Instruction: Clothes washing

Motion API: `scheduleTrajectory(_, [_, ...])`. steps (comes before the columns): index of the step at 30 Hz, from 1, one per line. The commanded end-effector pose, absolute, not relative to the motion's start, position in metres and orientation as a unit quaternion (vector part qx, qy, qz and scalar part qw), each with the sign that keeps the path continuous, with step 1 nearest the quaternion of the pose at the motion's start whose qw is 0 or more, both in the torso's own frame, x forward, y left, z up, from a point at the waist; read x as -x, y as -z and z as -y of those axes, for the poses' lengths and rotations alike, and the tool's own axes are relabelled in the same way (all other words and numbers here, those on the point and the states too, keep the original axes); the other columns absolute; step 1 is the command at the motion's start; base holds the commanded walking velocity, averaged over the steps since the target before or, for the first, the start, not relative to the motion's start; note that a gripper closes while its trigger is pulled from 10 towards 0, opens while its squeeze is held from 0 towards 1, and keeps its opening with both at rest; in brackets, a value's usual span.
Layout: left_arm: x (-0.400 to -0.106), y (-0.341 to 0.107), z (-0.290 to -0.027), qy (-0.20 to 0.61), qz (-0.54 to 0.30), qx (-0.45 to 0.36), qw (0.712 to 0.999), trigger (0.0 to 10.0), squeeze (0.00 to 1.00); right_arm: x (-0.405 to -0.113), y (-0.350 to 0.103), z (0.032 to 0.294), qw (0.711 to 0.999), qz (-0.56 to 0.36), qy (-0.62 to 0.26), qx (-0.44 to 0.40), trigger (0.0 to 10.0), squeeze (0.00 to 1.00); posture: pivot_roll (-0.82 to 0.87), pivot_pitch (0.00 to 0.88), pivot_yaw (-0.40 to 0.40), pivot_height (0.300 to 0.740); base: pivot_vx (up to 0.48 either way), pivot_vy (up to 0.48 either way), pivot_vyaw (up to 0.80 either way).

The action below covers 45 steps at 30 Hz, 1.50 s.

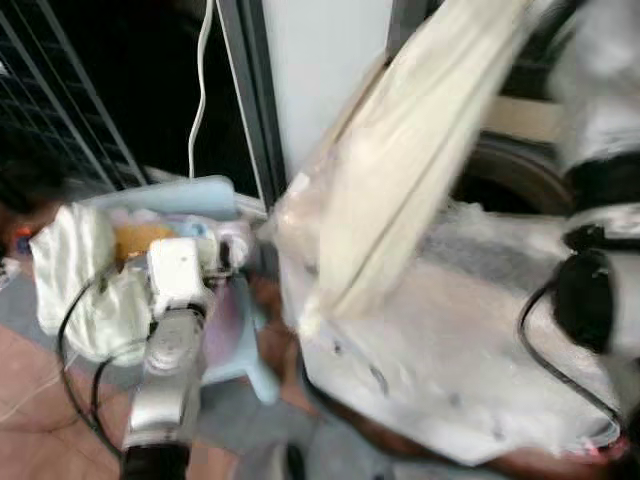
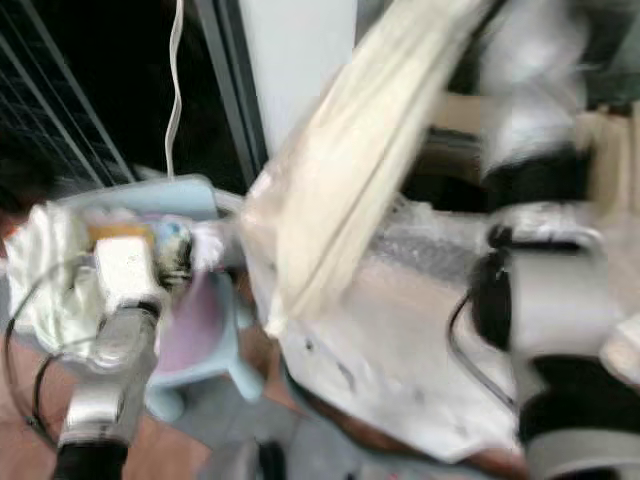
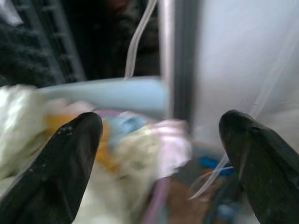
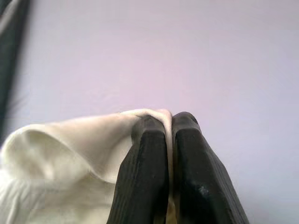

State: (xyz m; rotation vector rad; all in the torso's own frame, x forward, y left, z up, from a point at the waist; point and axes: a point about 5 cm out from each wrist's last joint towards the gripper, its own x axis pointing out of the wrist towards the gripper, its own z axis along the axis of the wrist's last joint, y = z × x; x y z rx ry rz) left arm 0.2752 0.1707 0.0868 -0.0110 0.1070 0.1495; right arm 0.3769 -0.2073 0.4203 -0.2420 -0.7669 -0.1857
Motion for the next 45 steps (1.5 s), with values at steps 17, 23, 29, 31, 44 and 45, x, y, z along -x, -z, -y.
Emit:
scheduleTrajectory(17, [-0.279,-0.088,-0.164,-0.057,-0.055,0.007,0.997,10.0,0.0,-0.339,-0.218,0.163,0.976,0.169,-0.099,0.093,10.0,1.0,-0.06,0.014,0.079,0.74,0.0,0.0,0.0])
scheduleTrajectory(23, [-0.28,-0.088,-0.164,-0.059,-0.056,0.007,0.997,10.0,0.0,-0.309,-0.196,0.133,0.951,0.102,-0.29,0.046,10.0,1.0,-0.06,0.016,0.08,0.74,0.0,0.0,0.0])
scheduleTrajectory(29, [-0.28,-0.087,-0.163,-0.054,-0.06,0.009,0.997,10.0,0.0,-0.299,-0.157,0.129,0.931,-0.006,-0.347,0.116,10.0,1.0,-0.07,0.024,0.081,0.74,0.0,0.0,0.0])
scheduleTrajectory(31, [-0.279,-0.087,-0.163,-0.055,-0.061,0.011,0.997,10.0,0.0,-0.302,-0.153,0.129,0.931,-0.012,-0.333,0.148,2.0,1.0,-0.06,0.026,0.081,0.74,0.0,0.0,0.0])
scheduleTrajectory(44, [-0.28,-0.086,-0.163,-0.056,-0.068,0.01,0.996,10.0,0.0,-0.34,-0.16,0.181,0.973,-0.051,-0.084,0.208,0.0,0.0,-0.06,0.028,0.079,0.74,0.0,0.0,0.0])
scheduleTrajectory(45, [-0.28,-0.086,-0.163,-0.056,-0.069,0.009,0.996,10.0,0.0,-0.344,-0.165,0.194,0.983,-0.052,-0.033,0.173,0.0,0.0,-0.06,0.028,0.079,0.74,0.0,0.0,0.0])
